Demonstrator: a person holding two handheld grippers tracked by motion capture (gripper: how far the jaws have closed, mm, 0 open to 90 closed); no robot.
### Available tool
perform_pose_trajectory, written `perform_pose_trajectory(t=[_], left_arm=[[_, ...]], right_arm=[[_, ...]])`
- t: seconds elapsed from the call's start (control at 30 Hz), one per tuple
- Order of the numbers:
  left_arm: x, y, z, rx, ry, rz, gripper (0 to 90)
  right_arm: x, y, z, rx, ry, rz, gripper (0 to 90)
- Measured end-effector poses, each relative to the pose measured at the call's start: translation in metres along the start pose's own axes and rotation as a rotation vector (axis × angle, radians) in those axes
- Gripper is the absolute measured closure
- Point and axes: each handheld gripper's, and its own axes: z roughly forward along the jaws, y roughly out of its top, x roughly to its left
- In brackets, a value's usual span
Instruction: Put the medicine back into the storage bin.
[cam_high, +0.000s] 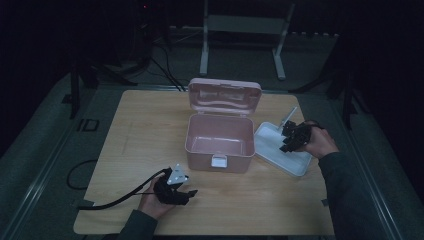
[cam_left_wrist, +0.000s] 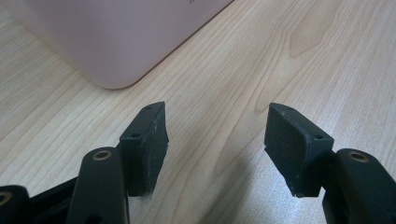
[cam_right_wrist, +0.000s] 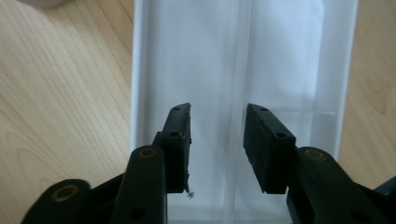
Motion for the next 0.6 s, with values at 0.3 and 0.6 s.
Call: perform_pose_trajectory(t=[0.3, 0.6], left_arm=[[0.0, 0.0, 0.0, 0.004, 0.0, 0.003, 38.8], [0.0, 0.0, 0.0, 0.003, 0.0, 0.002, 38.7]], right_arm=[[-0.012, -0.001, 0.025, 0.063, -0.029, 0.06, 71.8], [-0.019, 0.001, 0.044, 0.133, -0.035, 0.087, 77.3]])
